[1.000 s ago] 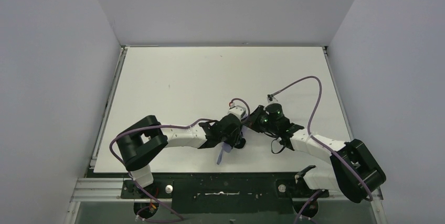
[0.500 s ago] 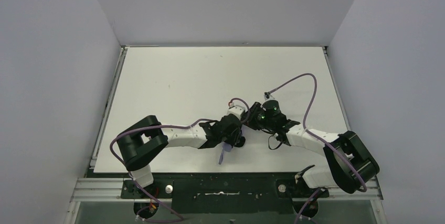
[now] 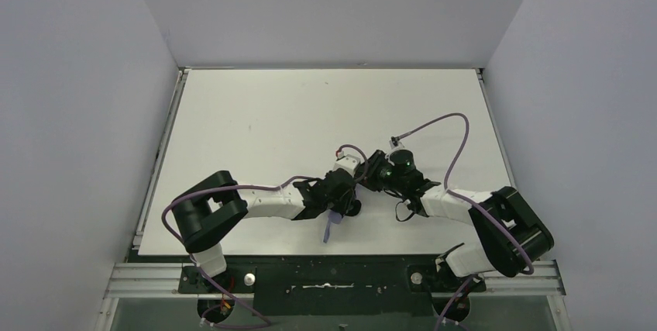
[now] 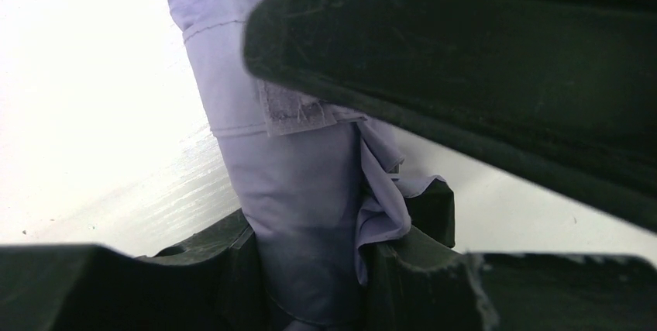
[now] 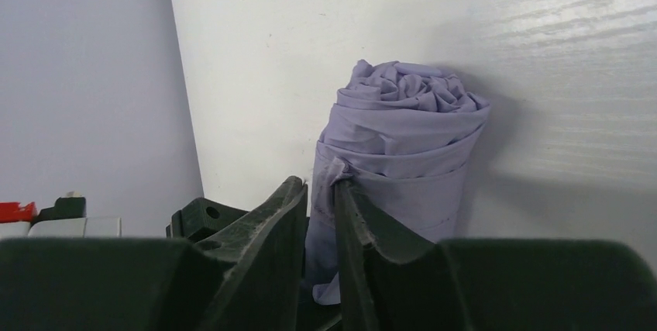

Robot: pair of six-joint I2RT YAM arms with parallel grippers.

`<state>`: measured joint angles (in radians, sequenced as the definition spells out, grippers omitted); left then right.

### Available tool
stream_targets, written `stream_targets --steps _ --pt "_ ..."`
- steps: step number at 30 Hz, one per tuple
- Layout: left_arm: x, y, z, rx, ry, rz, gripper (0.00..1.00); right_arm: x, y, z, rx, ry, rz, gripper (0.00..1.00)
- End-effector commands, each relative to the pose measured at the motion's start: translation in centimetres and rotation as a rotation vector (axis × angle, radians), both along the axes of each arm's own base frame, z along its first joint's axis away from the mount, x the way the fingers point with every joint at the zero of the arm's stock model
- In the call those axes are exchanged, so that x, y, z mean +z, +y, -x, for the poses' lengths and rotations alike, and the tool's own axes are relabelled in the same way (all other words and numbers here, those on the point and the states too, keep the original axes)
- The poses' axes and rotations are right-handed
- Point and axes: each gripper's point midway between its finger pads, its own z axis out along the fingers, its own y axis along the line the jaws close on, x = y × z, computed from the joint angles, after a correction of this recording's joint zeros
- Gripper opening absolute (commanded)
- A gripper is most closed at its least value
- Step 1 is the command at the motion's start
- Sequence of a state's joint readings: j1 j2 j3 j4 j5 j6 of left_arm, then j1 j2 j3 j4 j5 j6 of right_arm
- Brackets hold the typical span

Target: Put away the umbrella

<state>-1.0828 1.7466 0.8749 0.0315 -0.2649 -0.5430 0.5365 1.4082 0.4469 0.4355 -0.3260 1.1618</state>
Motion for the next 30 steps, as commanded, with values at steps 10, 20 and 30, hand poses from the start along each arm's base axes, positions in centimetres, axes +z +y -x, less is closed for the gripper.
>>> stream_targets --steps 10,20,30 --pt "-4.9 2.9 6.6 -0.221 0.233 -0.092 0.01 5.0 0.5 -0.7 0.012 -0.162 -0.091 0.34" --pt "-3.2 2.4 6.8 -0.362 0.260 0.023 0.01 5.9 -3.1 0.8 -0.024 -0.193 0.025 0.35" --pt "-2.3 2.2 6.6 -0.419 0.282 0.065 0.01 5.1 -7.9 4.2 0.023 -0.193 0.318 0.25"
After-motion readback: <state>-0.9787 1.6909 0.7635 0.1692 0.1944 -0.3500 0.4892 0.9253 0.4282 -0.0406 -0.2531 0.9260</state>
